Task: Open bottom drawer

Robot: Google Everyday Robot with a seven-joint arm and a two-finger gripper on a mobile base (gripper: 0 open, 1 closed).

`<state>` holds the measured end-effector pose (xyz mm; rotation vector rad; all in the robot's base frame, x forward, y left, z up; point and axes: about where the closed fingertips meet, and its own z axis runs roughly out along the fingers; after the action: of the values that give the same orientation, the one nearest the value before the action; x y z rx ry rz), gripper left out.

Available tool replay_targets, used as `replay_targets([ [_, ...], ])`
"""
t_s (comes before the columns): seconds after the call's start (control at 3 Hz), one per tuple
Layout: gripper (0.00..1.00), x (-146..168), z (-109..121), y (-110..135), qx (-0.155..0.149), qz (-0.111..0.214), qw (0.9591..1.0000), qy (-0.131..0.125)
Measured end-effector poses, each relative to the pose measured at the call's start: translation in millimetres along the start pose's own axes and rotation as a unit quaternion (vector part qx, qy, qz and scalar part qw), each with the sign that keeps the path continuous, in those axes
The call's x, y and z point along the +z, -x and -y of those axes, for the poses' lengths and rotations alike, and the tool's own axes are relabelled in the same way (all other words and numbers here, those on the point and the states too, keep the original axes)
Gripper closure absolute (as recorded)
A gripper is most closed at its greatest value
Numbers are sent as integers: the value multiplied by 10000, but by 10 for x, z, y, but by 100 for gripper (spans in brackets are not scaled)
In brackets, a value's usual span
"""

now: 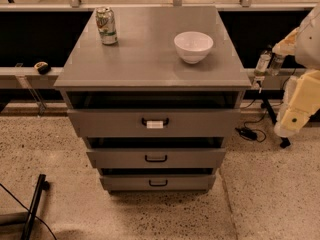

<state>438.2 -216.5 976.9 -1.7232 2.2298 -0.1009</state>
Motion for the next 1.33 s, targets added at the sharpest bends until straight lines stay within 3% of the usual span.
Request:
replay_targets([
  [0.33,0,1,0,0,0,0,10000,0],
  [0.67,0,362,-87,-22,3,94,9999,113],
  [1.0,0,1008,-310,12,-187,135,9985,506],
  [1.33,0,1082,-367,-11,-189,99,9982,569],
])
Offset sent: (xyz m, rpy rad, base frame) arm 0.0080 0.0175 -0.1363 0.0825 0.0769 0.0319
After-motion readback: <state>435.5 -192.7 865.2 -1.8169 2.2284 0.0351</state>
